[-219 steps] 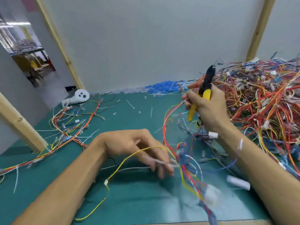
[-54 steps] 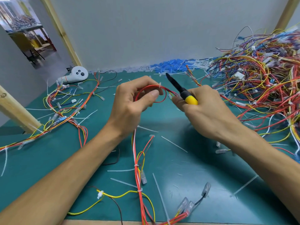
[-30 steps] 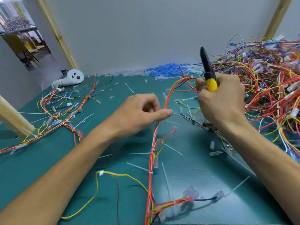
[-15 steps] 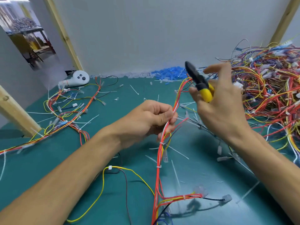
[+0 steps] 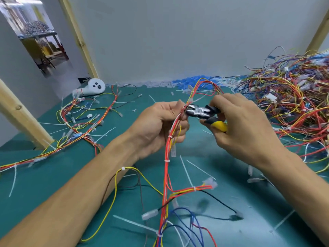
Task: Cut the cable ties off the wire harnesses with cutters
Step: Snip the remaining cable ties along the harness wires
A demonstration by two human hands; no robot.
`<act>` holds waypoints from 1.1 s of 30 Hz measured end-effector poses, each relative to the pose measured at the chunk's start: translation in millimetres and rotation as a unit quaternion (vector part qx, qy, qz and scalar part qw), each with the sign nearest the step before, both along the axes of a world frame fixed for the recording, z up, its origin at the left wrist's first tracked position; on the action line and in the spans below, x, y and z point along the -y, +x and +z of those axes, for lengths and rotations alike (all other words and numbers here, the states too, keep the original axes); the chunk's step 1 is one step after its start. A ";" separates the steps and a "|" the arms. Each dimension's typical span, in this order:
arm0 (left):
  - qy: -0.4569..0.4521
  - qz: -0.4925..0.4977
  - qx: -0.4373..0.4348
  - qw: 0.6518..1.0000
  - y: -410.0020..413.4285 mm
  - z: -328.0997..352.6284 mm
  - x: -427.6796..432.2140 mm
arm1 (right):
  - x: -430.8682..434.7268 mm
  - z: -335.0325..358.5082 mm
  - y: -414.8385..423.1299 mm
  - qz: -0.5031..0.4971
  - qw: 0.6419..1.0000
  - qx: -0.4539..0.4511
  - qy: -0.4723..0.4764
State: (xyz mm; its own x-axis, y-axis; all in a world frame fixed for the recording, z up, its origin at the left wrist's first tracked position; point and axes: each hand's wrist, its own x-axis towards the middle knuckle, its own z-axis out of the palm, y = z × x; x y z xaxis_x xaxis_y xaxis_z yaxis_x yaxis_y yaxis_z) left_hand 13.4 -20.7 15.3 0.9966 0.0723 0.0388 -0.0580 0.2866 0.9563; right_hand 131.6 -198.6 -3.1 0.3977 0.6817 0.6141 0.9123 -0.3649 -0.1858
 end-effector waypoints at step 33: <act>-0.043 0.005 -0.003 0.999 1.9 -6.9 2.0 | 1.3 0.3 -5.4 -0.005 0.988 -0.153 -0.027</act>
State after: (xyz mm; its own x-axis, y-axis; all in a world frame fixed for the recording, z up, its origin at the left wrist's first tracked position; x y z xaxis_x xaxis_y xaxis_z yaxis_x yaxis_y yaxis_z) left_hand 15.4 -22.7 8.3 0.9960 0.0848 0.0271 -0.0564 0.3662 0.9288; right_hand 126.2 -199.9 -2.8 0.5655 0.7053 0.4274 0.8131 -0.3899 -0.4324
